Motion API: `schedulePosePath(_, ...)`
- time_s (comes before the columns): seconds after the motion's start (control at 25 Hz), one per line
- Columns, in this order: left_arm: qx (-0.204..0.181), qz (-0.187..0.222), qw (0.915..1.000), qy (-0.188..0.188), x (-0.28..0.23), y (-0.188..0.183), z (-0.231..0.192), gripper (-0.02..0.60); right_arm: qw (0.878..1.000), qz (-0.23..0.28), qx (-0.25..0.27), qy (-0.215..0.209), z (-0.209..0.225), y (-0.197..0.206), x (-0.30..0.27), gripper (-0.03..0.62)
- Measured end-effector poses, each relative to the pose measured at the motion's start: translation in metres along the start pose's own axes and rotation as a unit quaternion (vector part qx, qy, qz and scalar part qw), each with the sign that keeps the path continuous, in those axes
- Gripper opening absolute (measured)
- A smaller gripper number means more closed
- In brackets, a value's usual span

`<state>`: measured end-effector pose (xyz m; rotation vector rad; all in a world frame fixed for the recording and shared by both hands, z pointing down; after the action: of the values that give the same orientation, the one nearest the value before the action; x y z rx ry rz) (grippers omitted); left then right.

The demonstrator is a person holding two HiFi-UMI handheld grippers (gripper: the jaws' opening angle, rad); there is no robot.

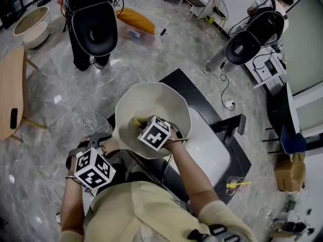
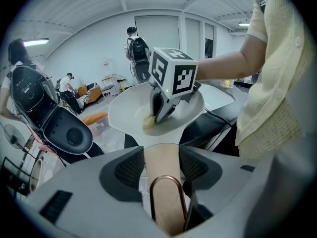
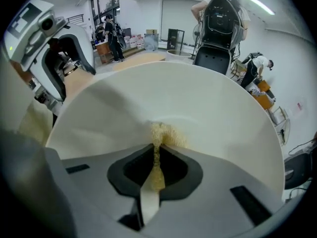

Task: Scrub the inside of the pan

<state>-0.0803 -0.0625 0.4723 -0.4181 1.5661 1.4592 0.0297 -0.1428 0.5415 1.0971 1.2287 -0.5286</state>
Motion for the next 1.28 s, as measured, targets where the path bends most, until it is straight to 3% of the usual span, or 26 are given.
schedulePosePath(0.32, -0.003, -0.003, 1.0, -0.002, 0.001, 0.0, 0.0, 0.229, 0.987, 0.016, -0.078, -0.139, -0.032, -0.008, 0.004, 0.044)
schedulePosePath(0.88, -0.007, -0.004, 0.9999, -0.008, 0.002, 0.0, 0.0, 0.229, 0.967, 0.033, -0.091, -0.235, -0.055, -0.014, 0.019, 0.043)
schedulePosePath(1.08, -0.014, -0.004, 0.9998, -0.01, 0.002, 0.0, -0.001, 0.229, 0.954, 0.047, -0.083, -0.286, -0.062, -0.017, 0.032, 0.043)
schedulePosePath(1.28, -0.019, -0.002, 0.9997, -0.011, 0.004, 0.0, -0.001, 0.225, 0.944, 0.069, -0.084, -0.311, -0.067, -0.023, 0.043, 0.043)
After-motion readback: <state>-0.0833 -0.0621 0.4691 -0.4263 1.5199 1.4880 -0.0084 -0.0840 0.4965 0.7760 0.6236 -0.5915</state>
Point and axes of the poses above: the fingertips, and each gripper's own axes: x backward along the fingers, z to its right, y out of its underside, the point moved 3 cm from there along x, backward along the fingers
